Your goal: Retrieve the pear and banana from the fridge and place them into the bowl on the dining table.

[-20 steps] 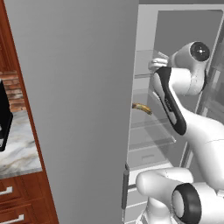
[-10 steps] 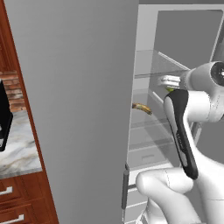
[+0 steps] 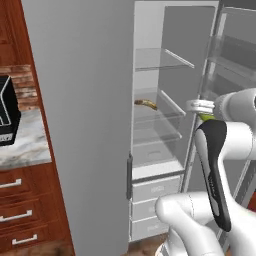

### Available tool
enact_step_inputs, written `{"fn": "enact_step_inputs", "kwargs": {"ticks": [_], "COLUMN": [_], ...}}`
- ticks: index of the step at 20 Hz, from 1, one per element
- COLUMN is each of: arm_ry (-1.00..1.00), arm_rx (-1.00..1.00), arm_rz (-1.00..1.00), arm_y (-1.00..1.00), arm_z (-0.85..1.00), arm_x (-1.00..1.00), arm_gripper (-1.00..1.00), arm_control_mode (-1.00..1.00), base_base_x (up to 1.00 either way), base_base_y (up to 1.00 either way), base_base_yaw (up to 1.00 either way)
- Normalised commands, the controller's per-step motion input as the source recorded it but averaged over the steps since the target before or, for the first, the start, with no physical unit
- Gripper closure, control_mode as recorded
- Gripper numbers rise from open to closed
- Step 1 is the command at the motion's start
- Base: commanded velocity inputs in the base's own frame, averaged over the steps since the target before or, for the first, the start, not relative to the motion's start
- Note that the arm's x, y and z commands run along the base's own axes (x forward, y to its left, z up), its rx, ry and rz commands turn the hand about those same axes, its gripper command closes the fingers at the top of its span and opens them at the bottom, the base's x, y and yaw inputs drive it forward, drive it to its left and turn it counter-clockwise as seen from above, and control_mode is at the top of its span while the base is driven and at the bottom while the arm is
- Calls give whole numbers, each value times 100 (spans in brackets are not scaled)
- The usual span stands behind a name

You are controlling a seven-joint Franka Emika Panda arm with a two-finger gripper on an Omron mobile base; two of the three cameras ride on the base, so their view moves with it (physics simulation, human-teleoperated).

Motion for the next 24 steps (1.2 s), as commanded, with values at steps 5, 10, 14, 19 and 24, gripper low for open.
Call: {"fn": "enact_step_inputs", "kwargs": {"ticks": [5, 10, 14, 19, 24], "arm_ry": [0, 0, 0, 0, 0], "arm_rx": [0, 0, 0, 0, 0], "arm_rz": [0, 0, 0, 0, 0], "arm_y": [0, 0, 0, 0, 0], "arm_z": [0, 0, 0, 0, 0], "arm_x": [0, 0, 0, 0, 0], "arm_gripper": [100, 100, 100, 100, 100], "arm_control_mode": [100, 100, 100, 100, 100], "base_base_x": [-100, -100, -100, -92, -76], "base_base_y": [25, 12, 6, 6, 14], "base_base_yaw": [3, -12, -43, -57, -64]}}
